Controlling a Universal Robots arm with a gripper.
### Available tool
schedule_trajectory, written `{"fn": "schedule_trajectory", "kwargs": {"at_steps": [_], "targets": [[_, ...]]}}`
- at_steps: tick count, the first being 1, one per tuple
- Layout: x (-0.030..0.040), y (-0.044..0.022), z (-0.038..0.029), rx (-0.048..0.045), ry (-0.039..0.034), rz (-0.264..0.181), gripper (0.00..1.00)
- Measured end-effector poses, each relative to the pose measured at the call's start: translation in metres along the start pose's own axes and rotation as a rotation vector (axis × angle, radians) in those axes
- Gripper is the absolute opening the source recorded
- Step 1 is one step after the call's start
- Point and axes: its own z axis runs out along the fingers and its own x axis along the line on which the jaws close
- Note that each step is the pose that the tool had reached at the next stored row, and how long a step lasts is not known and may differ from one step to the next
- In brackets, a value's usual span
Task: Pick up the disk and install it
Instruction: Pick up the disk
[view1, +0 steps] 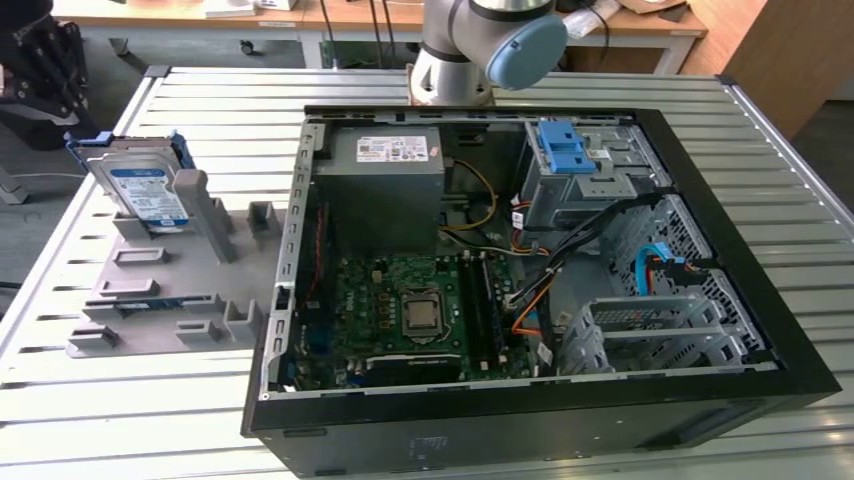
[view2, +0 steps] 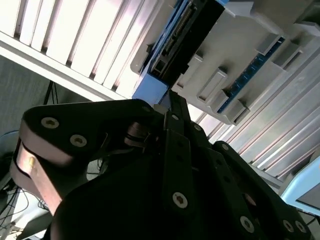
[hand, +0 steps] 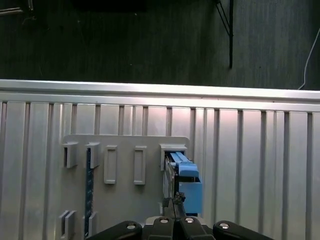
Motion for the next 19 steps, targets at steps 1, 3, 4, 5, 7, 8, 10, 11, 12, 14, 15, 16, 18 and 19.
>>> {"fn": "schedule_trajectory", "kwargs": {"at_steps": [1,3,4,5,7,8,10,11,12,14,15,16,18,19], "targets": [[-0.0019,-0.0001,0.0003,-0.0001,-0.0001,0.002,0.11],[-0.0064,-0.0002,0.0007,0.0002,-0.0002,0.003,0.11],[-0.0082,-0.0002,0.0007,0.0002,-0.0002,0.003,0.11],[-0.0088,-0.0002,0.0007,0.0002,-0.0002,0.003,0.11],[-0.0090,-0.0002,0.0007,0.0002,-0.0002,0.003,0.17],[-0.0092,-0.0002,0.0007,0.0002,-0.0001,0.003,0.23],[-0.0094,-0.0002,0.0007,0.0002,-0.0001,0.003,0.29],[-0.0094,-0.0002,0.0007,0.0002,-0.0001,0.003,0.35],[-0.0094,-0.0002,0.0007,0.0001,-0.0001,0.003,0.35],[-0.0095,-0.0002,0.0008,0.0003,-0.0001,0.003,0.47],[-0.0095,-0.0002,0.0008,0.0002,-0.0001,0.003,0.47],[-0.0096,-0.0002,0.0010,0.0003,-0.0002,0.003,0.52],[-0.0100,-0.0002,0.0038,0.0003,0.0000,0.003,0.59],[-0.0100,0.0001,0.0055,0.0001,0.0011,0.003,0.59]]}}
